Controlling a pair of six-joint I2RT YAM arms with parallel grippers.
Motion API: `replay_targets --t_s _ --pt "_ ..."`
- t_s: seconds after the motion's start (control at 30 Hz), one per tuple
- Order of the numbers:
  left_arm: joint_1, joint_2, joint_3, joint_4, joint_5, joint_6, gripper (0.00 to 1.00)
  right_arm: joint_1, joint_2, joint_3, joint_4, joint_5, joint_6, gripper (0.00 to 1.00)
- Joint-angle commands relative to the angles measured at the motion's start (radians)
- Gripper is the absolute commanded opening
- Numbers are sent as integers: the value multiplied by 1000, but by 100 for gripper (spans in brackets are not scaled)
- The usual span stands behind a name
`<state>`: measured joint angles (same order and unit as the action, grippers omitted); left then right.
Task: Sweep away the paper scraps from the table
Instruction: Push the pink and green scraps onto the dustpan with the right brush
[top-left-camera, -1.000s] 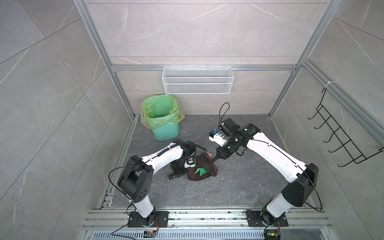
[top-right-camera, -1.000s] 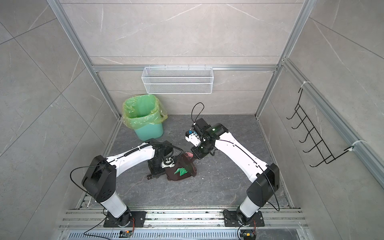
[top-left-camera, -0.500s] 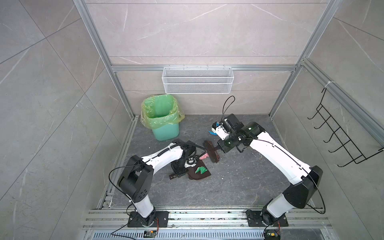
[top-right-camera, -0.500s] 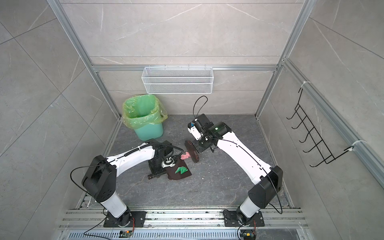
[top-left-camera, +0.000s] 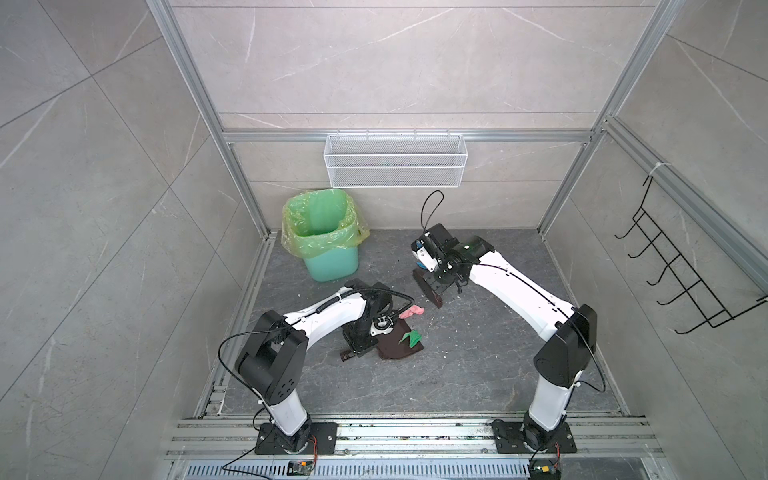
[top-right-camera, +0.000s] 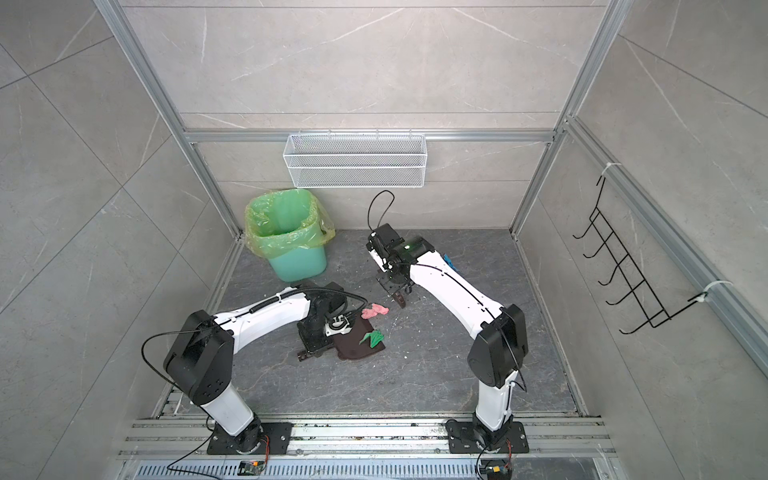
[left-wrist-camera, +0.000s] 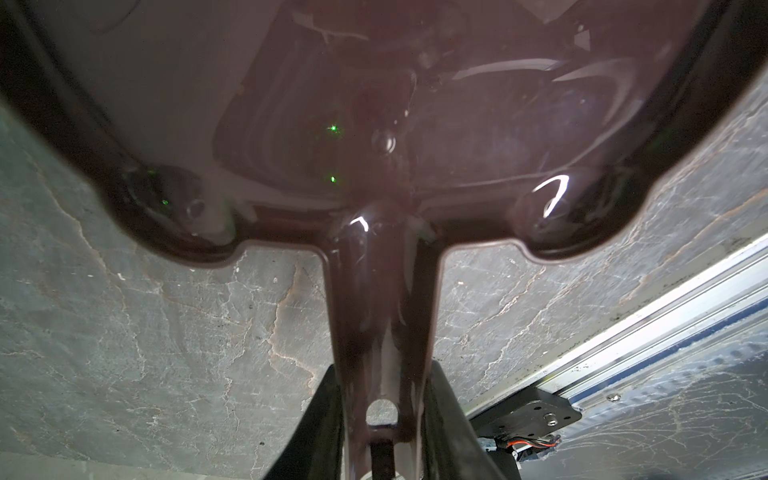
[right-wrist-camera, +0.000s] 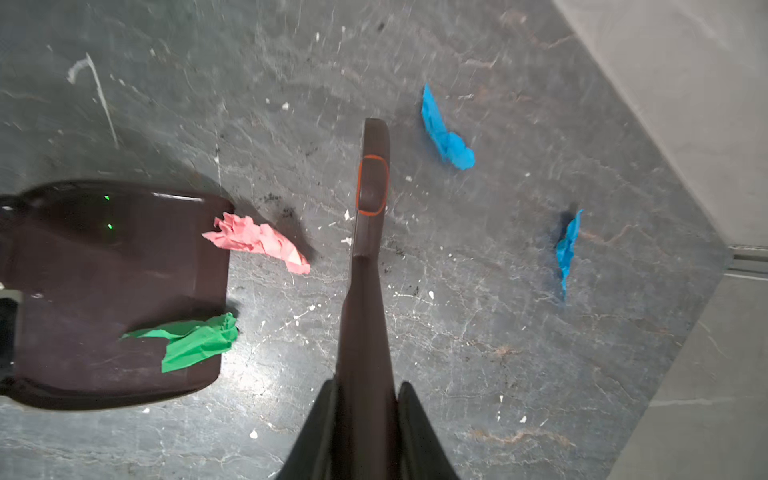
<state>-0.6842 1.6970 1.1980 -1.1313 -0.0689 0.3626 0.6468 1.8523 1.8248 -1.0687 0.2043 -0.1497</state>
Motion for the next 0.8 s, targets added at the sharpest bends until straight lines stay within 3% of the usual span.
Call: replay_targets --t_s 0.0,0.37,0.77 --pt "4 17 -3 -11 20 -21 0 0 -6 18 -78 -92 -47 0" --pt "3 44 6 7 23 -12 0 2 -101 -104 -71 -312 -38 0" --pt "4 38 -14 24 24 -17 0 2 -172 -148 -64 -433 -42 0"
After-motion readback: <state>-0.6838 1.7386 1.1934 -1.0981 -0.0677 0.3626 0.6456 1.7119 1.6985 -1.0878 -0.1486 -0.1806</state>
